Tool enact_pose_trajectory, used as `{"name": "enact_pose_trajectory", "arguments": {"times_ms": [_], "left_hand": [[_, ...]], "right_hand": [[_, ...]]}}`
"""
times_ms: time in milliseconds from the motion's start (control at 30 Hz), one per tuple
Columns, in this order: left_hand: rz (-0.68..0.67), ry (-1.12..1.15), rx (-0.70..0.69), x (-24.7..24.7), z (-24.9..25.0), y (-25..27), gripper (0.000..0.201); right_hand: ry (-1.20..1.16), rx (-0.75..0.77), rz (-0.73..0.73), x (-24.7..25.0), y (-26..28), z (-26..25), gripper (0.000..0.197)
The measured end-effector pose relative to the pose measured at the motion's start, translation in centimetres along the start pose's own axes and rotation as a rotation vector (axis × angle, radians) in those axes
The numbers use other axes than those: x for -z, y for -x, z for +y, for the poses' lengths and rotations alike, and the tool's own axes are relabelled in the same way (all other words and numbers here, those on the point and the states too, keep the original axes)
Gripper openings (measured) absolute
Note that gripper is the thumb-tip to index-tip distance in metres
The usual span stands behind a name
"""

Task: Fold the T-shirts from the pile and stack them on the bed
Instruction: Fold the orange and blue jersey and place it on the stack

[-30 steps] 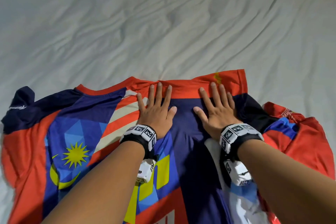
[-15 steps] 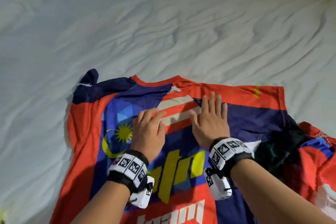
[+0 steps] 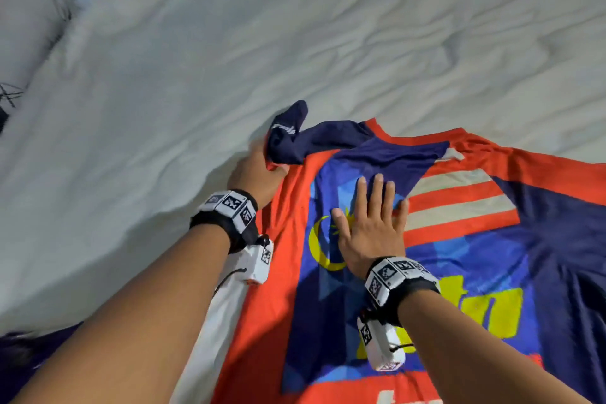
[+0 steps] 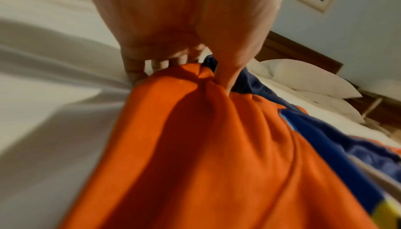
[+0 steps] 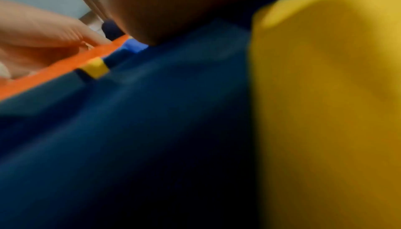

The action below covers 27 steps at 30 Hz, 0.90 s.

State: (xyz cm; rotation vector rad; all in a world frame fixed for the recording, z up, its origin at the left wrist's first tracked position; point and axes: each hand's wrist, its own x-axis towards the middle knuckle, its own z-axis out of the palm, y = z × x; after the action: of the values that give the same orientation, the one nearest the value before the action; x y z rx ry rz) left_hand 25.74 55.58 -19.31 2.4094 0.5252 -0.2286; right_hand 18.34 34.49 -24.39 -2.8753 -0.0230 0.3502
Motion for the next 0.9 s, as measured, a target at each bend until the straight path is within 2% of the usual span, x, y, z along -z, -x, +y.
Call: {"name": "enact_pose_trajectory", "arguments": {"times_ms": [67, 233, 300, 333, 400, 467, 567, 633, 700, 800, 833, 900], "left_hand": [[0.015, 0.088, 0.002, 0.5, -0.2, -0.3, 0.041], [0.424, 0.546, 0.236, 2.8, -3.4, 0.2, 0.024], [0.529, 0.725, 0.366, 3.4, -5.5, 1.3, 0.025], [0.531, 0.792, 0.421, 3.5, -6.5, 1.8, 0.026], [0.438, 0.854, 0.497, 3.8, -8.1, 2.1, 0.031], [0.365, 0.853, 0.478, 4.1, -9.0, 1.9, 0.03], [0.509, 0.741, 0.334, 5.0, -9.5, 1.5, 0.021], [0.59, 0.667, 0.292, 5.4, -10.0, 1.5, 0.021], [0.522, 0.669, 0.364, 5.9, -10.6, 1.6, 0.02], [0.283, 0.574, 0.516, 7.3, -10.4, 1.6, 0.056], [0.226, 0.479, 0.511, 7.7, -10.1, 1.5, 0.058], [0.155, 0.287, 0.465, 8.2, -9.9, 1.0, 0.042]], "right_hand": [[0.006, -0.027, 0.023, -0.6, -0.1, -0.1, 0.081], [0.034, -0.045, 0.028, -0.9, -0.1, 0.0, 0.081], [0.038, -0.061, 0.021, -1.0, -0.2, -0.1, 0.081], [0.042, -0.067, 0.02, -1.1, -0.2, -0.1, 0.081], [0.049, -0.075, 0.027, -1.2, -0.2, -0.1, 0.082], [0.056, -0.082, 0.028, -1.4, -0.3, 0.0, 0.082], [0.063, -0.082, 0.012, -1.5, -0.4, 0.1, 0.082], [0.065, -0.082, 0.006, -1.4, -0.4, 0.0, 0.081], [0.068, -0.088, 0.001, -1.3, -0.3, 0.1, 0.081], [0.068, -0.09, -0.003, -1.3, -0.3, 0.0, 0.079], [0.063, -0.089, -0.003, -1.2, -0.3, 0.0, 0.078], [0.058, -0.087, -0.011, -1.0, -0.4, -0.1, 0.078]]}}
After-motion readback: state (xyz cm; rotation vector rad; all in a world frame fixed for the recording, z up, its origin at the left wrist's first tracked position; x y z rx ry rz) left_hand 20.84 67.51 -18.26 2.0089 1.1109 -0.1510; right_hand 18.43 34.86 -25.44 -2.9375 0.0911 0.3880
